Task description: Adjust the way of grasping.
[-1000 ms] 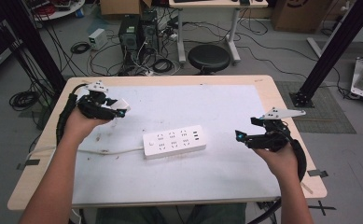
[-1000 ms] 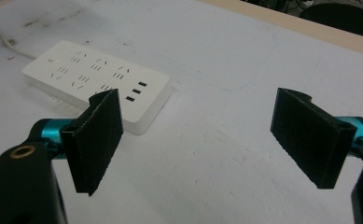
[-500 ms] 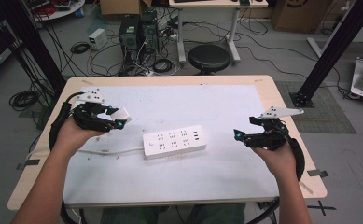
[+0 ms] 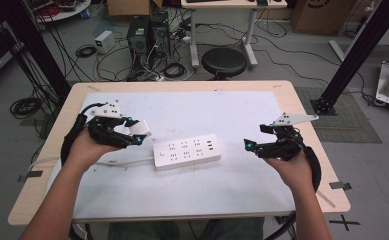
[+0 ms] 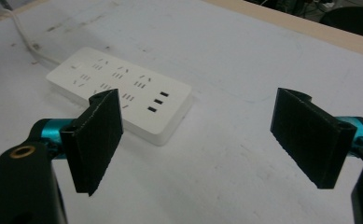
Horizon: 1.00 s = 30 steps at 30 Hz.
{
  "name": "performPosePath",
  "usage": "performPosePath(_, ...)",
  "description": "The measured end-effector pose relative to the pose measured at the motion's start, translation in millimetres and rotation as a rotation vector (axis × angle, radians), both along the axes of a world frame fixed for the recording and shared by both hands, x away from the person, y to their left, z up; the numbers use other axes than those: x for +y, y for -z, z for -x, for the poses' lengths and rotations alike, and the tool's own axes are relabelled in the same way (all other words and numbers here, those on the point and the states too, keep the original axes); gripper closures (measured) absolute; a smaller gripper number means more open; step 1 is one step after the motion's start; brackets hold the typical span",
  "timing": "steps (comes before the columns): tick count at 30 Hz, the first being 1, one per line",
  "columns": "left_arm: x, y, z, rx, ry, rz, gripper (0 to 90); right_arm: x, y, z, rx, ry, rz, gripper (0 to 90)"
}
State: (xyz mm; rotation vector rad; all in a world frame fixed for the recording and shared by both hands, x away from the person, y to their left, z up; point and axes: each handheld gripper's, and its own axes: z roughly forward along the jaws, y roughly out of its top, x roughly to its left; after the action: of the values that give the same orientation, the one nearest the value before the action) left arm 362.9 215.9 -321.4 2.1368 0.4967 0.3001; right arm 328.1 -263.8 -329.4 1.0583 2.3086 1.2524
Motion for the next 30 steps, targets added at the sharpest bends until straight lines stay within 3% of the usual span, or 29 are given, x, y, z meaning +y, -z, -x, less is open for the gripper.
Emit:
performPosePath(7, -28.6, 5.0, 15.7, -0.052, 0.105, 0.017, 42.5, 24.3, -5.7, 4.6, 0.014, -0.081, 0.007, 17.4)
performPosePath(12, -53.8, 15.4, 29.2, -0.085, 0.181, 0.025, 42.5, 42.4, -2.3, 9.2, 0.058, -0.141, 0.001, 17.4)
performPosePath(19, -85.6, 29.8, 46.9, -0.156, 0.28, 0.014, 42.5, 58.4, 12.2, 18.1, 0.125, -0.217, -0.076, 17.4)
performPosePath(30, -118.3, 48.0, 73.7, -0.344, 0.347, -0.033, 42.5, 82.0, 31.0, 25.5, 0.241, -0.315, -0.218, 17.5)
